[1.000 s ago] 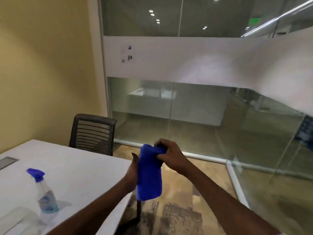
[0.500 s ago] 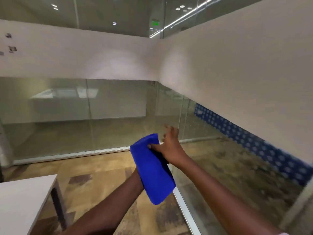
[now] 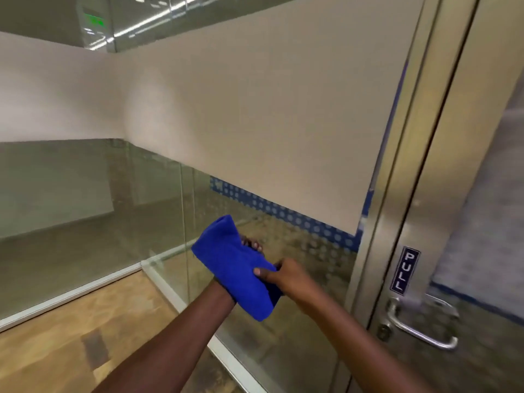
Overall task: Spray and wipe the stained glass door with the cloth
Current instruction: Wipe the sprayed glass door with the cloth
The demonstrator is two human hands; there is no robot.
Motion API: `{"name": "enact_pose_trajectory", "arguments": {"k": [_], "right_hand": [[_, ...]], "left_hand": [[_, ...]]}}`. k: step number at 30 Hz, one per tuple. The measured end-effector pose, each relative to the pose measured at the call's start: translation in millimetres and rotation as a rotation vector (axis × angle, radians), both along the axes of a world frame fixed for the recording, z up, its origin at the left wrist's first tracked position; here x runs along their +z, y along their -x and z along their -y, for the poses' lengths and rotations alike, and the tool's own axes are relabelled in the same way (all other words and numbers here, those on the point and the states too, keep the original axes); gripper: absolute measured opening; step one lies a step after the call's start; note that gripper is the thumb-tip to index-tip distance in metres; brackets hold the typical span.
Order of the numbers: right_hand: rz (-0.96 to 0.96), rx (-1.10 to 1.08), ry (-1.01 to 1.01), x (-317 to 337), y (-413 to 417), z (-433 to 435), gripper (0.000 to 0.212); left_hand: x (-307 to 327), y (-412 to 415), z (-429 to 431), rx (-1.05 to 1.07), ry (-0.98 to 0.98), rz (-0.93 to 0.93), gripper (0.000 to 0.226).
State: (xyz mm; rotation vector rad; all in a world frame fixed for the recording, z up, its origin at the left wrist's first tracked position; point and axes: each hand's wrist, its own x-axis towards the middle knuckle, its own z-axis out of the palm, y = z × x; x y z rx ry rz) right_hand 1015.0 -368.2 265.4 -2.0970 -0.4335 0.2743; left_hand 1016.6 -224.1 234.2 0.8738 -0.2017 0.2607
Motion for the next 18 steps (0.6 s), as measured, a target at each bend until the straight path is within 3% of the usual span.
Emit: {"name": "enact_pose_trajectory", "arguments": {"k": [1, 4, 7, 8, 9, 11, 12, 14, 16, 18], "right_hand": [[0.012, -0.056, 0.0, 0, -5, 4, 0.043], [-0.016, -0.123, -0.054, 6, -15, 19, 0.04], [-0.115, -0.07, -0.116, 16, -13, 38, 0.028], [-0.133, -0.067, -0.136, 17, -11, 44, 0.023], [-0.124, -0.084, -0.165, 18, -10, 50, 0.021], [-0.067, -0.175, -0.25, 21, -9, 63, 0.017], [-0.03, -0.232, -0.288, 23, -8, 71, 0.014], [0.054, -0.327, -0.328, 33, -4, 89, 0.015], [0.135, -0.402, -0.337, 47, 0, 107, 0.018], [0.237, -0.448, -0.297, 62, 4, 125, 0.015]], "left_hand": [[-8, -10, 1, 0.013, -0.042, -0.049, 0.045], [19, -19, 6, -0.263, -0.347, -0.024, 0.05], [49, -17, 22, -0.804, -1.196, 0.055, 0.038], [58, -14, 30, -0.883, -1.353, 0.094, 0.038], [56, -20, 31, -1.041, -1.243, -0.126, 0.042], [14, -73, 24, -1.017, -0.688, -0.398, 0.038], [1, -98, 23, -1.071, -0.562, -0.3, 0.038], [-20, -112, 36, -0.698, -0.313, -0.121, 0.035], [3, -85, 78, -0.449, -0.036, -0.33, 0.027], [17, -61, 101, -0.34, 0.119, -0.244, 0.029]]}}
